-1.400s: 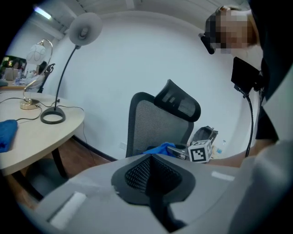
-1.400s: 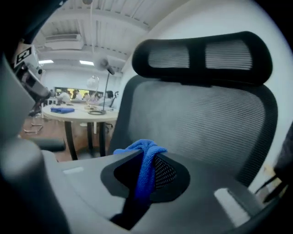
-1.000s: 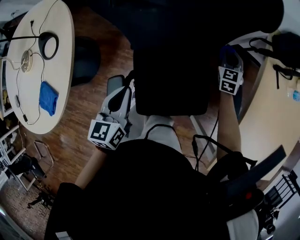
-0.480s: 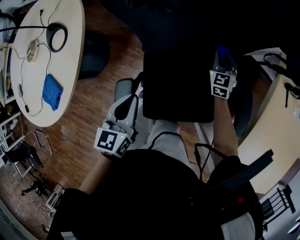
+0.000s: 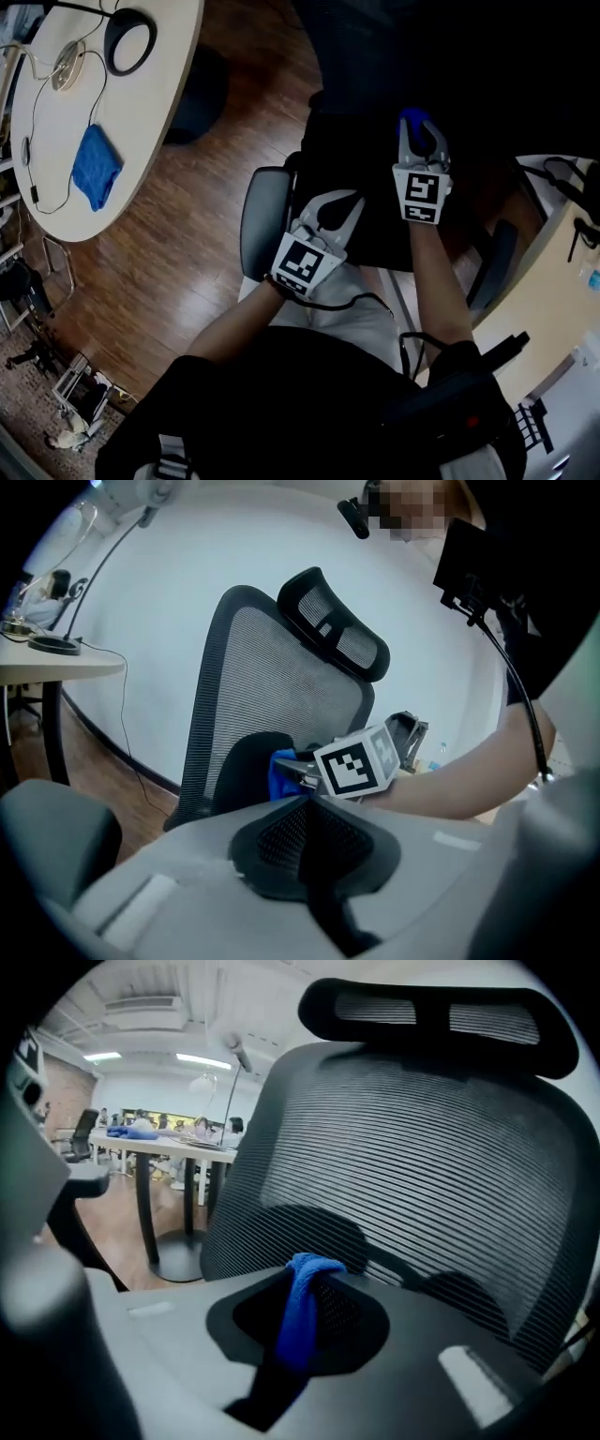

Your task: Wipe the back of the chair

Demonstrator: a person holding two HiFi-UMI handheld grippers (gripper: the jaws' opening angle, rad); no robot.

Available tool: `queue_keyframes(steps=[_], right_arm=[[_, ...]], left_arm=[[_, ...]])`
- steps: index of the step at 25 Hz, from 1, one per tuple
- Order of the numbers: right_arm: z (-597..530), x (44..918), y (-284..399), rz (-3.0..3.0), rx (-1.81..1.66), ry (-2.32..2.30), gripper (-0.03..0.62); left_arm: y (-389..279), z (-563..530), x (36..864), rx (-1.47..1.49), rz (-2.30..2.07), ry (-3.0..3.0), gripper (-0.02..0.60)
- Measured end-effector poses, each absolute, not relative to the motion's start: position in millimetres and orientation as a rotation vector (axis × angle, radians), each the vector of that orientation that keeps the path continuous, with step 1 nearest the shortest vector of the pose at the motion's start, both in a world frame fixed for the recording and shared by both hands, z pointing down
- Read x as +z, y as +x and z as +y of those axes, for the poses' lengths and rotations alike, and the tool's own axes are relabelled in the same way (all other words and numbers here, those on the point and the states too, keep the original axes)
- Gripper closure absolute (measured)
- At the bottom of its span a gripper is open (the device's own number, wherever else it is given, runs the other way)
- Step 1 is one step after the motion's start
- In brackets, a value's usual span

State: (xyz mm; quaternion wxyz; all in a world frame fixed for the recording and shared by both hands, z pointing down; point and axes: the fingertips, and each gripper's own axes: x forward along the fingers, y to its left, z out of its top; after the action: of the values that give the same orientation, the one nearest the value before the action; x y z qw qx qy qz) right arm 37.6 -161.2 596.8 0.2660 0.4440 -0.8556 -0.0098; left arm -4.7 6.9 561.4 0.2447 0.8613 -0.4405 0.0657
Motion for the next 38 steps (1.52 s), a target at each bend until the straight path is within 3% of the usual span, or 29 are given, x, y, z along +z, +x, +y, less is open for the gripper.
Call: queue_keyframes(steps=[11, 17, 21, 28, 38], right_arm=[[-125, 599, -143, -2.628, -0.094, 0.548, 0.553], [-123, 574, -159, -2.739, -0.034, 0.434, 0.553], [-121, 558, -87, -2.729, -0.027, 0.66, 0.553], [-131, 596, 145, -2.311, 0.132, 1.208, 0.553], [-121, 603, 268, -1.803, 0.099, 1.712, 0.553]], left_arm=[[-9, 11, 582, 0.141, -1.226, 2.318, 0.578], [-2, 24, 589, 0.258, -1.196, 2.436, 0.58], [-18, 13, 580, 0.203, -1.27, 2.469, 0.581], [-15, -5, 571, 0.146, -1.173, 2.484, 0.577], [-26, -37, 573, 0.261, -1.154, 2.487, 0.577]])
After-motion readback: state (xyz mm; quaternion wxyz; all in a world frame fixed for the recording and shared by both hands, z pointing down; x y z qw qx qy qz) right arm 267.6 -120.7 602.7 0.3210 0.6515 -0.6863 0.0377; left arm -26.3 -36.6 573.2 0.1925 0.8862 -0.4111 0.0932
